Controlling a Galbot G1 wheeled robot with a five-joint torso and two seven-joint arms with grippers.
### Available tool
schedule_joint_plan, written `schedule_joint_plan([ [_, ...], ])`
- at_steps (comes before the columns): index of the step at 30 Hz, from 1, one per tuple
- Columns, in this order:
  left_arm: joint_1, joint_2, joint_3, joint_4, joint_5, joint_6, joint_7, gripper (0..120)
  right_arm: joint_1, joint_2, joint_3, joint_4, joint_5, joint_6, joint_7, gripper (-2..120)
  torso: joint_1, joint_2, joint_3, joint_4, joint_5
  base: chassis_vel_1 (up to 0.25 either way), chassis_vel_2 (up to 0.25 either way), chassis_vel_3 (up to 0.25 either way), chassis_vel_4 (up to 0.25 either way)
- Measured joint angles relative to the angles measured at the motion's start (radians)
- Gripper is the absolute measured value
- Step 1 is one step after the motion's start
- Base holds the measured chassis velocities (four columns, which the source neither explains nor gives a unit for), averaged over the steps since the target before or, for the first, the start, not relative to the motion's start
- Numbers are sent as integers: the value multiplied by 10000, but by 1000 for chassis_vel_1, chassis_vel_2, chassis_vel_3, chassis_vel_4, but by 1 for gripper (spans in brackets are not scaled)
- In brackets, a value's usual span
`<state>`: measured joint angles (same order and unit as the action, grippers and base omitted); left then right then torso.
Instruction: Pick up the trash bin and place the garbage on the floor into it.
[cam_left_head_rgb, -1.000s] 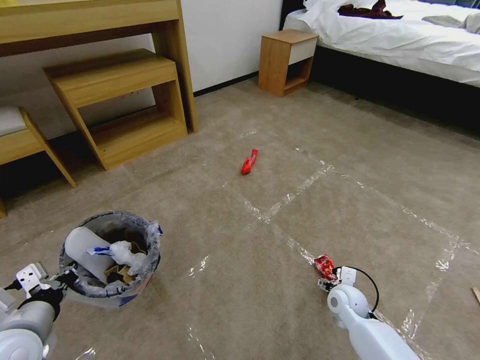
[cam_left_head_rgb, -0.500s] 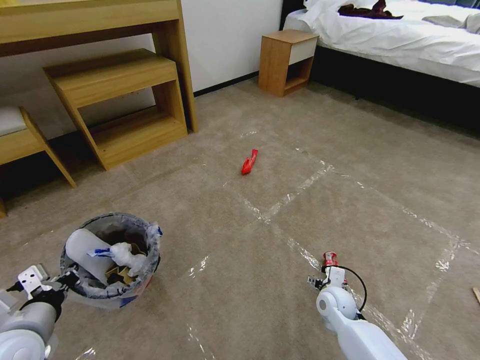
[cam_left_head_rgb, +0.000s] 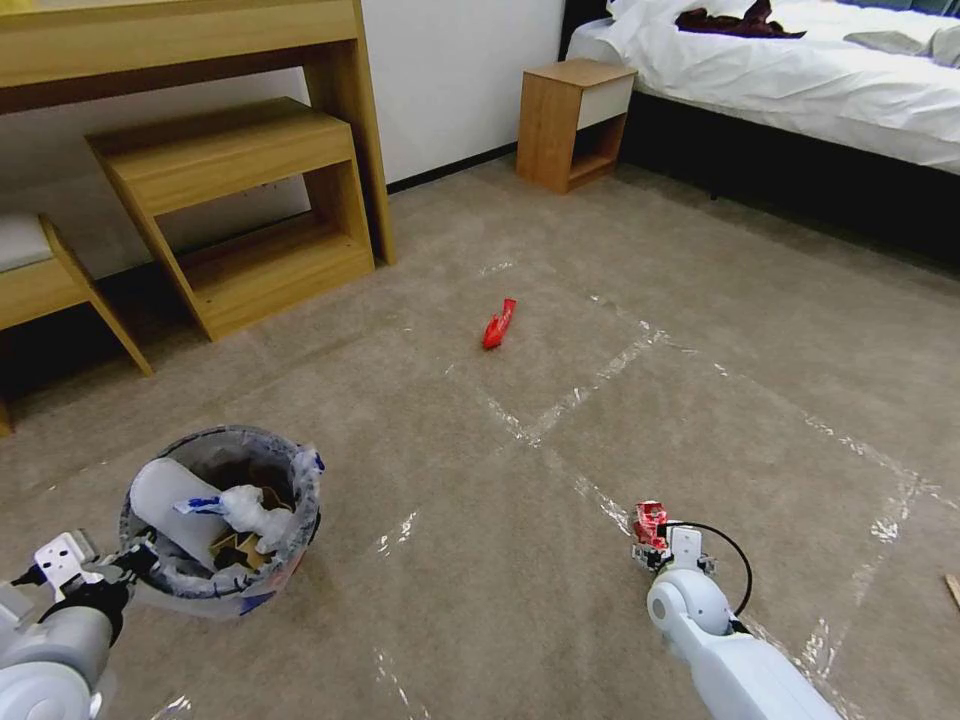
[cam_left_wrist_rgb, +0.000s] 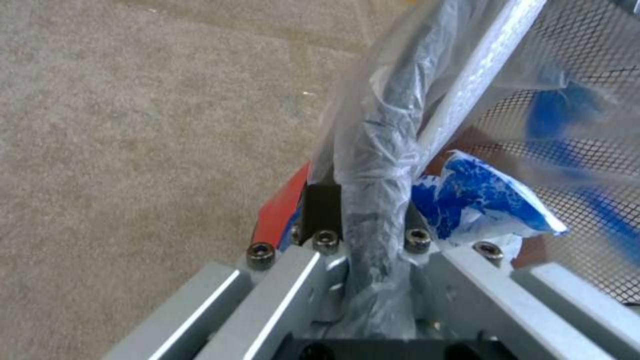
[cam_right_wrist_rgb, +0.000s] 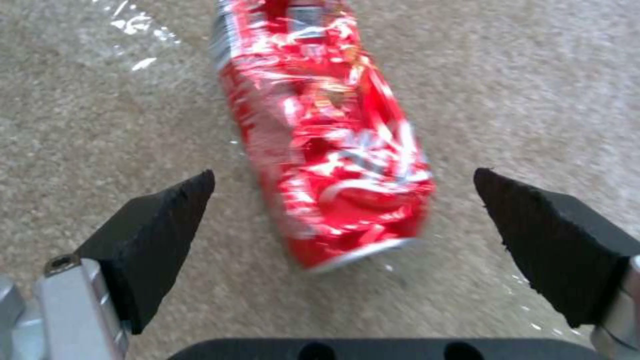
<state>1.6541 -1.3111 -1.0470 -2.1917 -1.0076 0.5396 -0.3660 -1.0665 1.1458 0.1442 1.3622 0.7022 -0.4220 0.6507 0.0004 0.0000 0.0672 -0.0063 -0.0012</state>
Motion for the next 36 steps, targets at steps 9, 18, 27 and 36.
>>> schedule_joint_plan([
  [9, 241, -66, -79, -47, 45, -109, 34, 1, 697, 305, -320, -1039, -81, 142, -274, 99, 0, 0, 0, 2, -1, 0, 0, 0, 0],
  [18, 203, 1, -93, -40, 42, -148, 35, 1, 932, 356, -367, -1614, -360, 245, -415, 99, 0, 0, 0, 1, -1, 0, 0, 0, 0],
  [27, 152, -5, -28, 79, 78, -169, 26, 1, 843, 337, -331, -1664, -588, 404, -465, 85, 0, 0, 0, 0, -2, 0, 0, 0, 0],
  [36, 200, -45, -38, 77, 100, -231, 26, 1, 754, 487, -333, -1687, -793, 580, -487, 57, 0, 0, -2, 0, -5, 0, 0, 0, 0],
])
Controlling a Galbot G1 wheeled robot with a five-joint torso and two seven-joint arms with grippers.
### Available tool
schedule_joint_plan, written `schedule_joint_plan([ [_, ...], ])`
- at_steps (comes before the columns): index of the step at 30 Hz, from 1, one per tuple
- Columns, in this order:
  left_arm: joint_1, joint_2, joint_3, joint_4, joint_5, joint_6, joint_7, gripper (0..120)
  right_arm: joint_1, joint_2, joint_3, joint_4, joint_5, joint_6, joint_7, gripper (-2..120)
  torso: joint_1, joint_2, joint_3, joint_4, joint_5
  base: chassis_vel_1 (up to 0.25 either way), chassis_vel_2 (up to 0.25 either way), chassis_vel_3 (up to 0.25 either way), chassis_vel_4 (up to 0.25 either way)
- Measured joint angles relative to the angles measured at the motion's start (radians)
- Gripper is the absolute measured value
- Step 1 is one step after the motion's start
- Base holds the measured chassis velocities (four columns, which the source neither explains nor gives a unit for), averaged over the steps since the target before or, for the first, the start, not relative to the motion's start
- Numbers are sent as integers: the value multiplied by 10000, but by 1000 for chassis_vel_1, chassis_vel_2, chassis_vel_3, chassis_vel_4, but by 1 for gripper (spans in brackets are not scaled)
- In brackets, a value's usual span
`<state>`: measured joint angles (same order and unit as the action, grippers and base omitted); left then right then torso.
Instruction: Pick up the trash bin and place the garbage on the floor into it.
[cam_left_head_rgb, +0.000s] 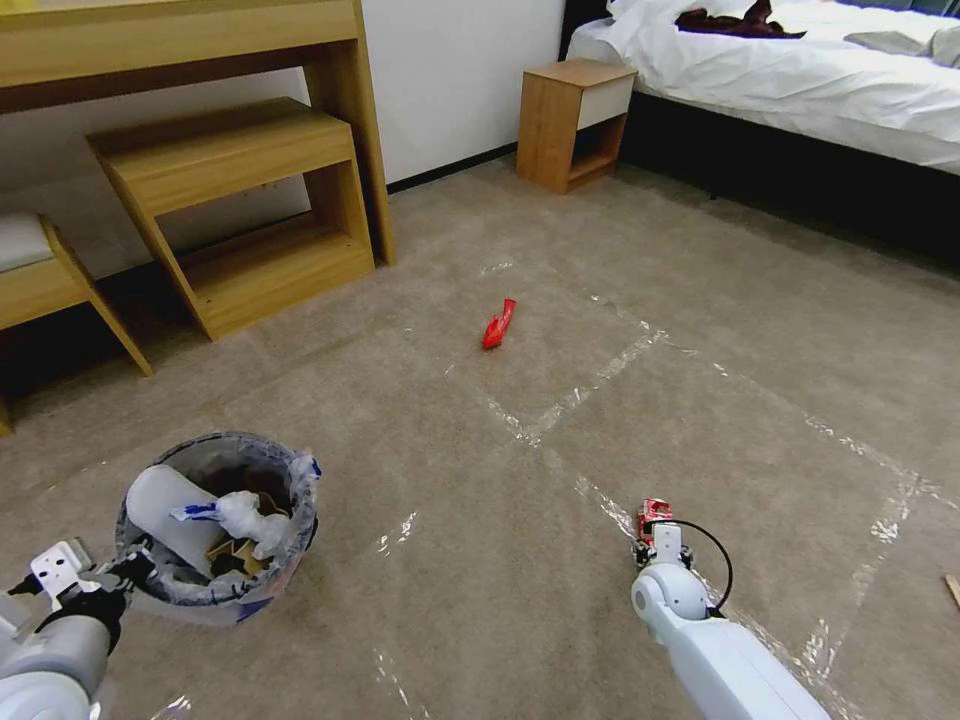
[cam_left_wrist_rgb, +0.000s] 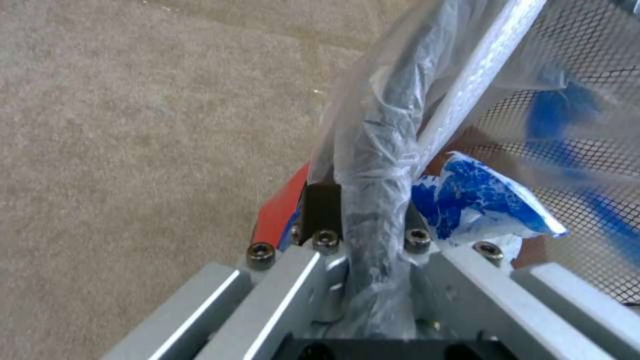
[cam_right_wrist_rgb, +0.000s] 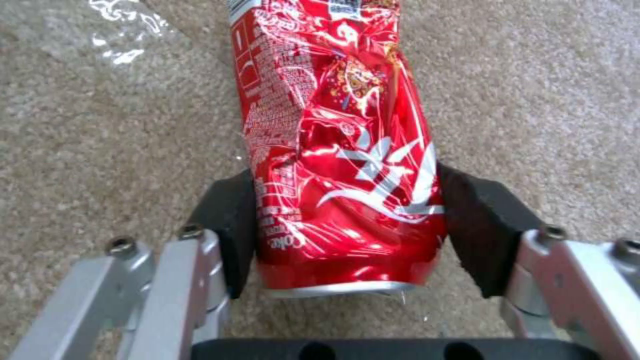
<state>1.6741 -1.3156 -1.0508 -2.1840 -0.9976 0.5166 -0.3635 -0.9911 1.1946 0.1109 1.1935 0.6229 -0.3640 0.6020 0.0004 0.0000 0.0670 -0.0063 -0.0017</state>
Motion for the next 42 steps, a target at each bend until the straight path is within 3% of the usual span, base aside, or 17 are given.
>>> schedule_joint_plan([
  [9, 15, -87, 42, -5, 67, -28, 0, 1, -253, -192, 47, 447, 80, 277, -64, 53, 0, 0, 2, 3, 7, 0, 0, 0, 0],
  [20, -24, 31, 80, -157, 48, 71, -51, 1, -920, -1306, 446, 3205, 914, 2246, -1143, 53, 0, 0, 2, -1, 5, 0, 0, 0, 0],
  [22, -25, 70, 93, -217, 26, 114, -67, 1, -1013, -1793, 464, 4506, 1338, 3612, -2253, 53, 0, -1, 2, 1, 5, 0, 0, 0, 0],
  [23, -17, 74, 106, -279, 11, 145, -77, 1, -1011, -2199, 365, 5574, 1661, 4784, -3365, 53, 0, 0, 2, 2, 3, 0, 0, 0, 0],
  [24, -17, 74, 106, -279, 11, 145, -77, 1, -1011, -2199, 365, 5574, 1661, 4784, -3365, 53, 0, 0, 2, 2, 3, 0, 0, 0, 0],
  [27, 29, 77, 133, -424, -22, 218, -99, 1, -646, -2845, -122, 6909, 2323, 6015, -4664, 53, 0, 0, 2, 2, 3, 0, 0, 0, 0],
  [33, 3, 155, 196, -662, -209, 410, -224, 1, 183, -3783, -1090, 8548, 3047, 6575, -5626, 53, 0, 0, 2, 5, 3, 0, 0, 0, 0],
  [35, -151, 324, 327, -695, -379, 566, -321, 1, 554, -4428, -1487, 9412, 3350, 6608, -5851, 53, 0, 0, 2, 3, 3, 0, 0, 0, 0],
  [42, -283, 614, 470, -749, -745, 752, -410, 1, 1730, -5463, -2649, 10287, 3811, 6613, -6148, 53, 1, 0, 2, -1, 2, 0, 0, 0, 0],
])
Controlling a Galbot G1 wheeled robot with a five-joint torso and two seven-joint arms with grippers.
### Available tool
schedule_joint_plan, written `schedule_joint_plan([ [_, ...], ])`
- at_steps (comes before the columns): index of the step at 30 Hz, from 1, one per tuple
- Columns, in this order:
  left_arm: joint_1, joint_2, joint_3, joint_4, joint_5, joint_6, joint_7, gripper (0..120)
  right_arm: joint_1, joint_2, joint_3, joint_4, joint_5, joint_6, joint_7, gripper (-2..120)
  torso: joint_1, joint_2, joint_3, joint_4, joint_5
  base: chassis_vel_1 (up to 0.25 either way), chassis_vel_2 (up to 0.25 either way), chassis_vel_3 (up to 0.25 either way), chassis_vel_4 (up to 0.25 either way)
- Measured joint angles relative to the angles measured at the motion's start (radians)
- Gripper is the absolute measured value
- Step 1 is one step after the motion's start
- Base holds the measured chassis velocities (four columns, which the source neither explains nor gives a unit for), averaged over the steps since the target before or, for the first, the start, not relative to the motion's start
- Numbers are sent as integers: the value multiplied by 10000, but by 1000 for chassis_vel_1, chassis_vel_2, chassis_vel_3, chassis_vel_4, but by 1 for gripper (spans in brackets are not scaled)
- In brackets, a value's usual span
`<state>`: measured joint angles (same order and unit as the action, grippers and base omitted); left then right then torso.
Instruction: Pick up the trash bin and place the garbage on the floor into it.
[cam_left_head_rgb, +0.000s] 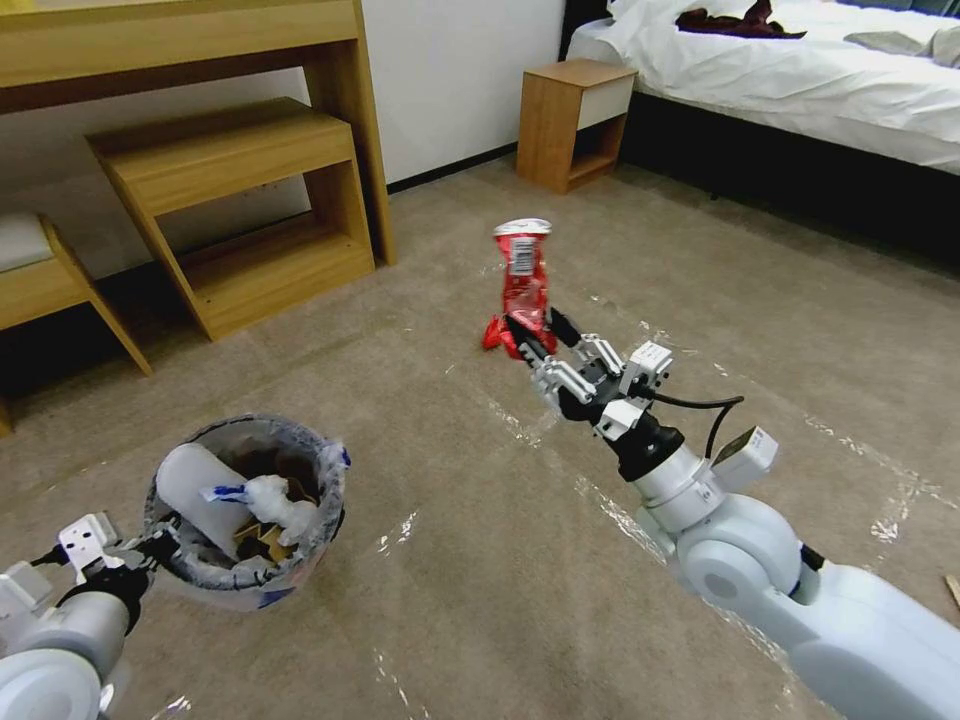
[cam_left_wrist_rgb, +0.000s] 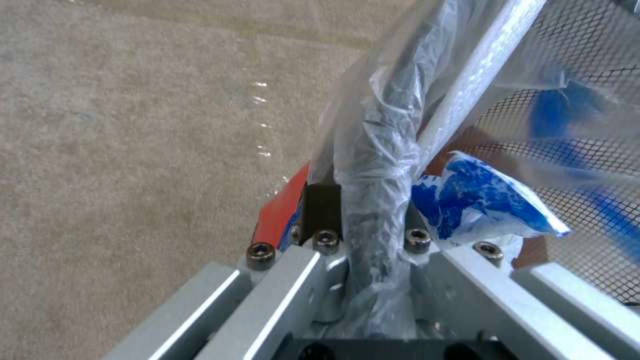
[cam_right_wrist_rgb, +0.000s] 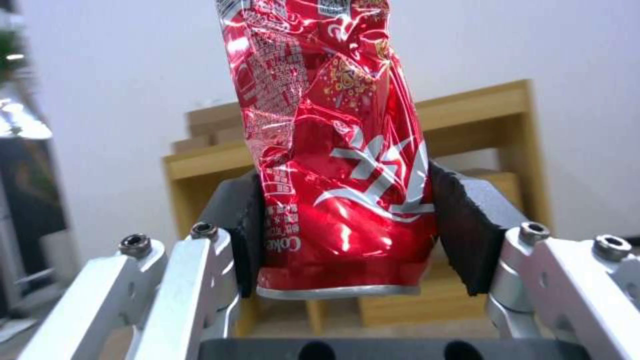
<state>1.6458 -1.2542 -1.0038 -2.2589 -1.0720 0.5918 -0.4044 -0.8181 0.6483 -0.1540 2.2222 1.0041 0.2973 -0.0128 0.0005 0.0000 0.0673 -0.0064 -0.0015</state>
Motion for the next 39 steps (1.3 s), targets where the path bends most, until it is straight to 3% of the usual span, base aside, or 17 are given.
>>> schedule_joint_plan([
  [9, -37, 394, 77, -329, -600, 348, -51, 1, 2789, 194, -2534, -88, 535, -13, -89, 53, 0, 0, 0, 3, 0, 0, 0, 0, 0],
  [15, -94, 766, 196, -338, -672, 453, 163, 1, 3565, 641, -3434, -296, 986, -158, 36, 53, 0, 0, 0, 1, 0, 0, 0, 0, 0],
  [17, -82, 992, 190, -339, -935, 573, 178, 1, 4593, 1216, -4622, -630, 1266, -208, 84, 53, 0, 0, 0, -1, 0, 0, 0, 0, 0],
  [22, -76, 1078, 134, -346, -1173, 644, 112, 1, 5730, 1828, -5774, -940, 1538, -213, 175, 53, 0, -1, 0, 5, -2, 0, 0, 0, 0],
  [24, -128, 1193, 46, -353, -1445, 690, 12, 1, 6700, 2410, -7025, -1345, 1788, -260, 322, 53, 0, 0, 0, 6, -4, 0, 0, 0, 0],
  [31, -210, 1392, -14, -311, -1649, 695, -30, 1, 7354, 3384, -8543, -2342, 1928, -496, 661, 53, 0, 0, 0, 3, -2, 0, 0, 0, 0],
  [39, -267, 1474, -97, -359, -1814, 669, -58, 1, 7351, 4129, -9188, -3076, 1704, -564, 729, 53, 0, 0, 0, 2, -1, 0, 0, 0, 0],
])
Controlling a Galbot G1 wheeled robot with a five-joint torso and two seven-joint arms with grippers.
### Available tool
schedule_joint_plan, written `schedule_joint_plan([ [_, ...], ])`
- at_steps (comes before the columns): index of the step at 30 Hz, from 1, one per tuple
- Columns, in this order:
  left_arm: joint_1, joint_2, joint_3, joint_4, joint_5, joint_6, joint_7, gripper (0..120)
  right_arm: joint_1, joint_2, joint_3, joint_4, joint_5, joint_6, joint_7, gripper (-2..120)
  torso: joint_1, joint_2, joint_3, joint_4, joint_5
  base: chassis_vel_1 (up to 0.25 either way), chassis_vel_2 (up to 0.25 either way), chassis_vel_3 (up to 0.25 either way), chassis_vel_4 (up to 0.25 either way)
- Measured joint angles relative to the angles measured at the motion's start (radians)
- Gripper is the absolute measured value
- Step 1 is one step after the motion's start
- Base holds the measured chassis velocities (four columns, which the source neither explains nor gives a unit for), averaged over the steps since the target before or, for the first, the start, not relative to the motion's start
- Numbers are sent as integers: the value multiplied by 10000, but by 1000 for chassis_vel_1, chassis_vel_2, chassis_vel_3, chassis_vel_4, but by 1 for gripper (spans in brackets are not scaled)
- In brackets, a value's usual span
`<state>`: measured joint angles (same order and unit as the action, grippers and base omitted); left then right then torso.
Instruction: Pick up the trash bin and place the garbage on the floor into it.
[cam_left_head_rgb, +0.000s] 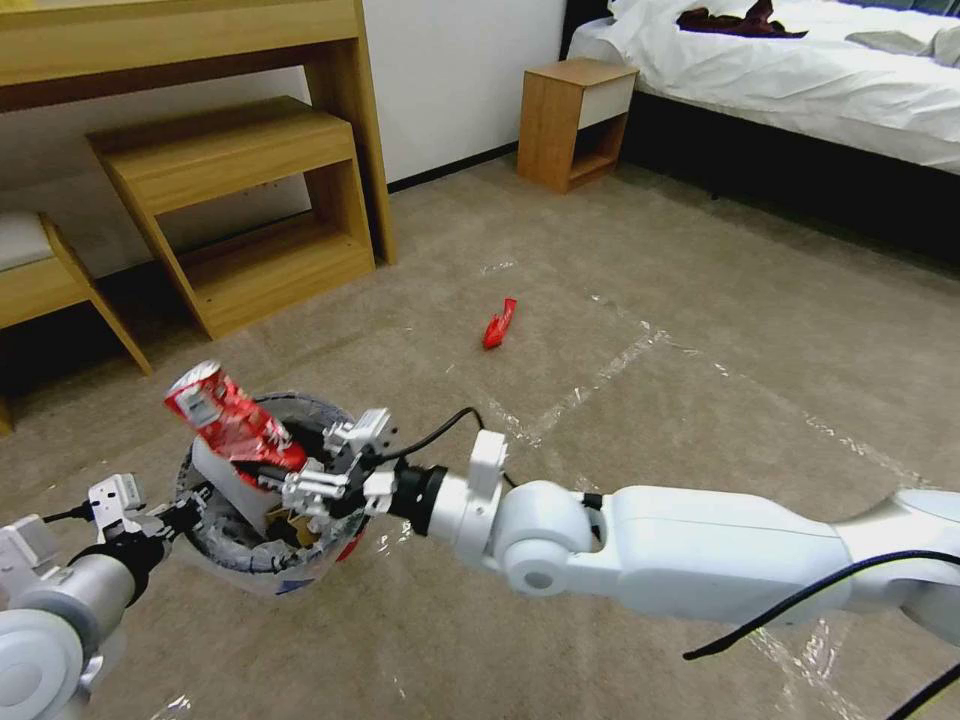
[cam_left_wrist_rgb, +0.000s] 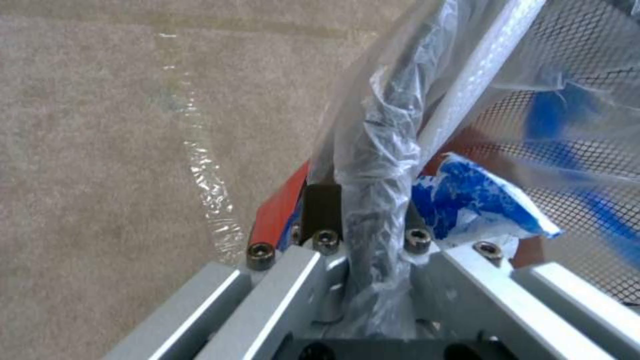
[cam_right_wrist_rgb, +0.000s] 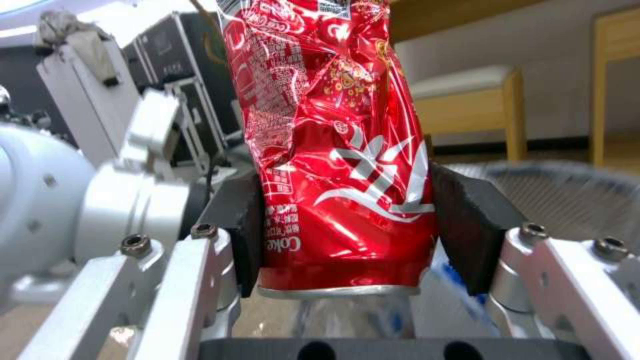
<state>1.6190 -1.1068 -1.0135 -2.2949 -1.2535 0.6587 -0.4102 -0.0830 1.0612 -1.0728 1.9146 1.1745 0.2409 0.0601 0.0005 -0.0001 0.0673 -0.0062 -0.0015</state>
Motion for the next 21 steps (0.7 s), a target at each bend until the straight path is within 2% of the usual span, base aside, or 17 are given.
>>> schedule_joint_plan([
  [21, 133, -169, -18, -291, 8, -58, -7, 1, -221, 499, -241, -1015, -791, 96, -109, 53, 0, 0, 0, 0, 2, 0, 0, 0, 0],
])
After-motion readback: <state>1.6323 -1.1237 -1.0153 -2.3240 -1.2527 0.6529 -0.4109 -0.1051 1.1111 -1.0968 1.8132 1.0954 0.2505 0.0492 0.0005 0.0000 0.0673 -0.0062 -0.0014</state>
